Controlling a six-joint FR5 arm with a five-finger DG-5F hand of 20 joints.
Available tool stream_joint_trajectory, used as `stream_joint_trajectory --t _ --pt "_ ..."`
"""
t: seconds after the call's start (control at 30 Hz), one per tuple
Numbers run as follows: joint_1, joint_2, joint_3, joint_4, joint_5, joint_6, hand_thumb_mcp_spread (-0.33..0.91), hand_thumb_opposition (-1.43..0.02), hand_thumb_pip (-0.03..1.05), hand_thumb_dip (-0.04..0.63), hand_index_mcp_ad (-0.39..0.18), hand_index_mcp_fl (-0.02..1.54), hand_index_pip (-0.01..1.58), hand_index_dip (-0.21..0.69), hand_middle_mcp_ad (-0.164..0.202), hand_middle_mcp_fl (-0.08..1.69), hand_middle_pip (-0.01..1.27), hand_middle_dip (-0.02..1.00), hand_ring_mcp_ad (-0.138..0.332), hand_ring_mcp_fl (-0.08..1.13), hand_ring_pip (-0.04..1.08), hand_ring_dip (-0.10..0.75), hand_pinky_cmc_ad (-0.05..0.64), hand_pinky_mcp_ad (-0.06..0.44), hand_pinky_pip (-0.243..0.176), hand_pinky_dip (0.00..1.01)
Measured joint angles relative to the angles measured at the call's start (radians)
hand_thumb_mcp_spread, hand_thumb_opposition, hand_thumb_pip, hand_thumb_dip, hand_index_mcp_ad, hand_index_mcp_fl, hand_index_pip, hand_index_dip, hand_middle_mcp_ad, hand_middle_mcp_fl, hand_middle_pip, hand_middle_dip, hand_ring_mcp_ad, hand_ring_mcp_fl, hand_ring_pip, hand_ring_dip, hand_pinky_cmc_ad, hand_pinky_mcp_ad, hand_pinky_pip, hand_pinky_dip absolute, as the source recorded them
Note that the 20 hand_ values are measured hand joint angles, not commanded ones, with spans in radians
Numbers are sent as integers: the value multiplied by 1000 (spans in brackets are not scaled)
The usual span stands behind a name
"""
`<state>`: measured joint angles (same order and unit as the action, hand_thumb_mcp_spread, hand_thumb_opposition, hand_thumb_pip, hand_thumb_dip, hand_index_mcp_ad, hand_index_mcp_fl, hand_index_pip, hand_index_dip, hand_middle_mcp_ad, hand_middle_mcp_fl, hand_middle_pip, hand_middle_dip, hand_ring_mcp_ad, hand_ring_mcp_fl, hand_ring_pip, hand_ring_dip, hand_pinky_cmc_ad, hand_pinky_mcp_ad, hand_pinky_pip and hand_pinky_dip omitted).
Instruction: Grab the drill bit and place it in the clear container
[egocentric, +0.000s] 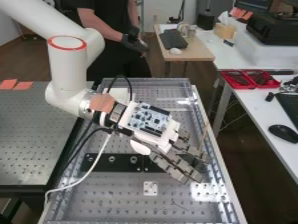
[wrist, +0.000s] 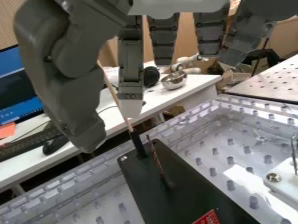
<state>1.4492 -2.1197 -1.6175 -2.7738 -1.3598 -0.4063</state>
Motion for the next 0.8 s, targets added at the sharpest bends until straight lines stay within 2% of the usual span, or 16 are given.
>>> stream_joint_trajectory --t 0.33,0.4,0.63,0.8 --pt "-13 -27 34 8 -20 -5 419 -878 611 253 -7 56 1494 328 93 38 131 122 278 5 59 -101 344 230 -155 176" --pt "-17 -33 41 2 -26 -8 419 -878 602 253 -7 89 1477 326 93 37 131 122 281 10 61 -101 332 230 -140 180" --pt "-26 -47 60 -24 -42 -23 440 -895 599 253 -14 208 1396 248 93 49 131 126 283 9 63 -101 316 229 -138 180" --pt "-33 -50 66 -36 -53 -57 436 -895 599 253 -24 255 1306 168 94 58 131 126 283 9 61 -105 316 232 -138 180"
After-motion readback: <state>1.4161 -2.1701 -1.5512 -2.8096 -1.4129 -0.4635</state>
